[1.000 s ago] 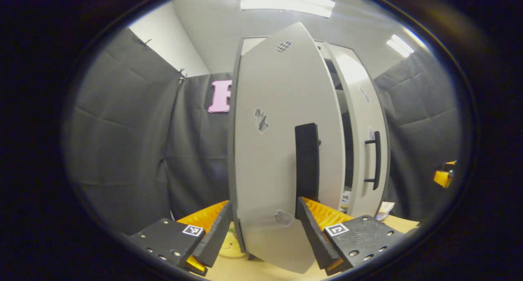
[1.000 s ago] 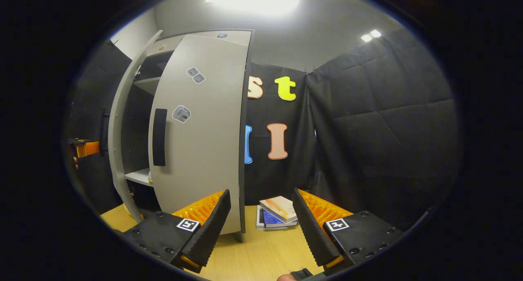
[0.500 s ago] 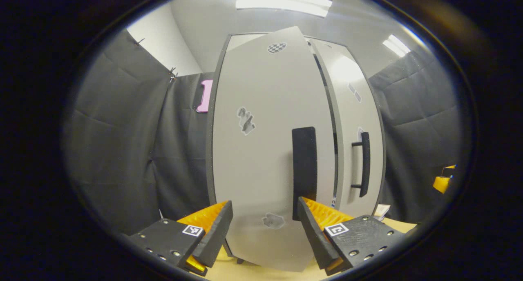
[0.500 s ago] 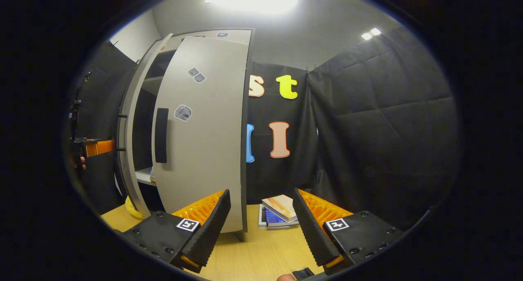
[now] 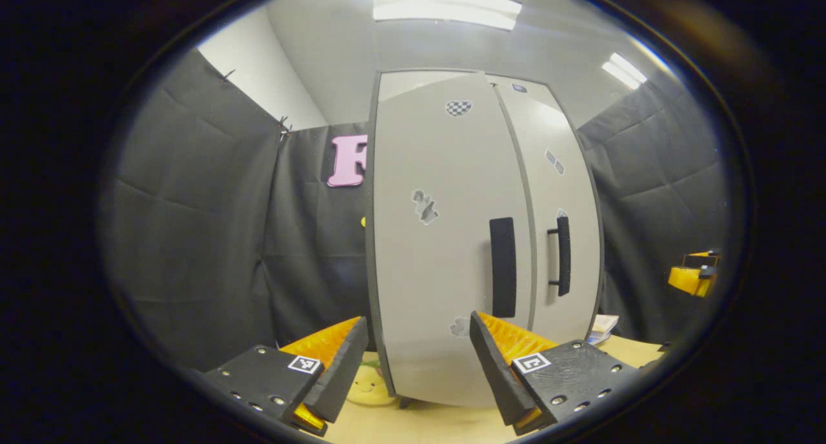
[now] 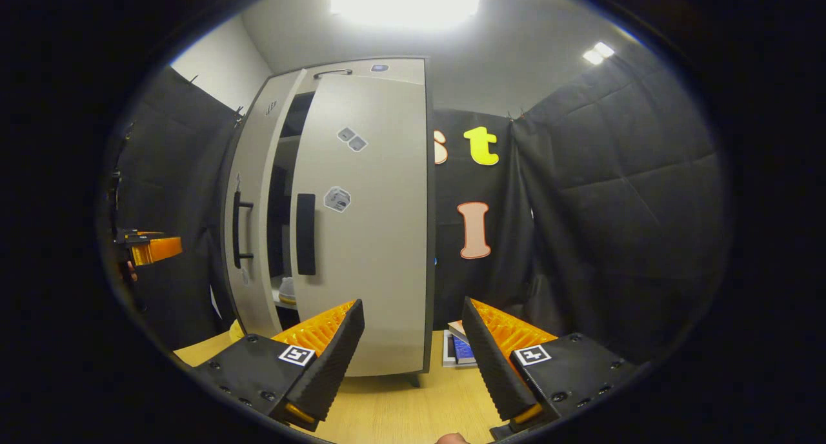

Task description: Grab one shoe with the right hand and put it into the shoe cabinet, grab the other shoe with the left hand and put it into the shoe cabinet; then close the right door with the right hand and the left door with the left hand.

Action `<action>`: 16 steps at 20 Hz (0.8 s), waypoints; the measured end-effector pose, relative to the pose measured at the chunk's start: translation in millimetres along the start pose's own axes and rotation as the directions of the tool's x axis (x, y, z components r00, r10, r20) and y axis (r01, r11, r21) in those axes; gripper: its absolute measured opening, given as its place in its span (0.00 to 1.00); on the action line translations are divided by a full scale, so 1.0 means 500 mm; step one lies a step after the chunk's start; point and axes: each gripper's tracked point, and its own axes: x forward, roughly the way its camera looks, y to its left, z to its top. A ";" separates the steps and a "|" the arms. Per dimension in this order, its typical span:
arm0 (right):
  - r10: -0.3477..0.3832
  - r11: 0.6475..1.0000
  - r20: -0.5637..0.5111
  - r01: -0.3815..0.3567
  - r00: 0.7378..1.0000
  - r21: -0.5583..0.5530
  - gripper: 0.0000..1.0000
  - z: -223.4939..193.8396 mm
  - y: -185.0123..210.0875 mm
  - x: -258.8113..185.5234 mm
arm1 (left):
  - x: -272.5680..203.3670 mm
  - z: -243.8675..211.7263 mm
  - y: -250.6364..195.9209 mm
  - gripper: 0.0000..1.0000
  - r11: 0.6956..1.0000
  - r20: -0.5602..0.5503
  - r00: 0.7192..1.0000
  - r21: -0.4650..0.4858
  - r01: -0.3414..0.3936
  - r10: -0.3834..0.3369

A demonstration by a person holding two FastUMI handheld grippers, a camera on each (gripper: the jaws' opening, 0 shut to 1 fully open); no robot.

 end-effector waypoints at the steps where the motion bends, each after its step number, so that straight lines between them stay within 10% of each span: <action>1: 0.010 1.000 0.002 -0.010 1.000 0.000 0.96 0.002 0.007 -0.009 | -0.006 -0.002 0.005 0.91 1.000 -0.001 1.000 -0.002 -0.007 0.007; 16: 0.046 0.999 0.043 -0.045 0.998 -0.019 0.96 -0.005 0.019 -0.119 | -0.077 -0.030 0.041 0.93 0.998 -0.054 0.996 -0.004 -0.069 0.069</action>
